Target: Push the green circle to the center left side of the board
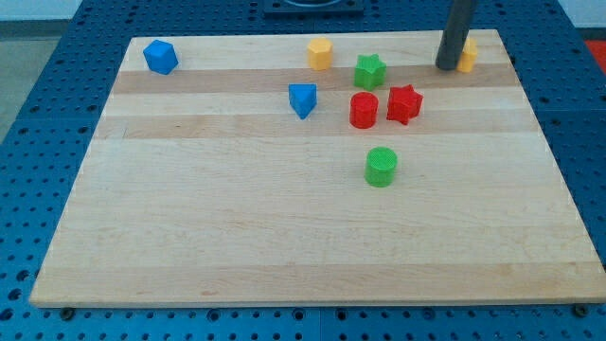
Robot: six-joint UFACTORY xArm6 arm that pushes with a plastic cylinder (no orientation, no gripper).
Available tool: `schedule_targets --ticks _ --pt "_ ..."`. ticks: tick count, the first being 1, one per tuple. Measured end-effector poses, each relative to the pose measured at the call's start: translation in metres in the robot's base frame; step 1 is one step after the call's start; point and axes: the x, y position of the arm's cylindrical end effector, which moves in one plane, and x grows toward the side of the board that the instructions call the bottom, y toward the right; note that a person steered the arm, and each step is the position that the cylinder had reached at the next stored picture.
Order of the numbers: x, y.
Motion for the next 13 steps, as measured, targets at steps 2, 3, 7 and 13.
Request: schedule_targets --ticks 2,3,7,13 --pt "0.054 -0.012" --pt "0.087 -0.012" --pt "0.197 -0.077" --pt "0.190 -0.239"
